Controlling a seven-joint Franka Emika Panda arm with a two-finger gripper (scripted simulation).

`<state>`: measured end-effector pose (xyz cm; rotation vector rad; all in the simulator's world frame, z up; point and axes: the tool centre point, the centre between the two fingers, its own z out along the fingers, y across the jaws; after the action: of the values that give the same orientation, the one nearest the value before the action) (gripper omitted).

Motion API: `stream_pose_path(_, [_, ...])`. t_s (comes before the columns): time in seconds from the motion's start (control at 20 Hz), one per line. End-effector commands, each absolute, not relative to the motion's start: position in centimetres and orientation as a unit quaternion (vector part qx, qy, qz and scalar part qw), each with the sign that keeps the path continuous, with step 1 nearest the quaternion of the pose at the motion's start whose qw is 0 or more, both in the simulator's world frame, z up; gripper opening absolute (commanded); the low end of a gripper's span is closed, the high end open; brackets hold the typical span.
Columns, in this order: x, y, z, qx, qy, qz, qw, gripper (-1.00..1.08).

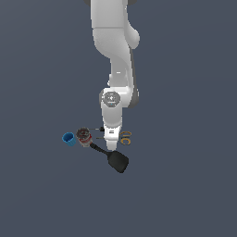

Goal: Pick up a designated object from a clutter of objects.

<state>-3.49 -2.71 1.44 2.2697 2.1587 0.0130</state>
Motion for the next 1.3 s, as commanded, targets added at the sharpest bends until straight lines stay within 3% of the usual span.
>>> stream_pose_path(0.0, [-3.4, -2.5, 1.9, 0.724, 0.689, 0.005, 0.005, -1.00])
stream_pose_path(0.55, [-3.1, 0.9, 7.5, 0.724, 0.689, 0.003, 0.004, -1.00])
stream_pose_path(1.25, [-2.3, 8.9, 20.7, 0.724, 0.690, 0.002, 0.003, -1.00])
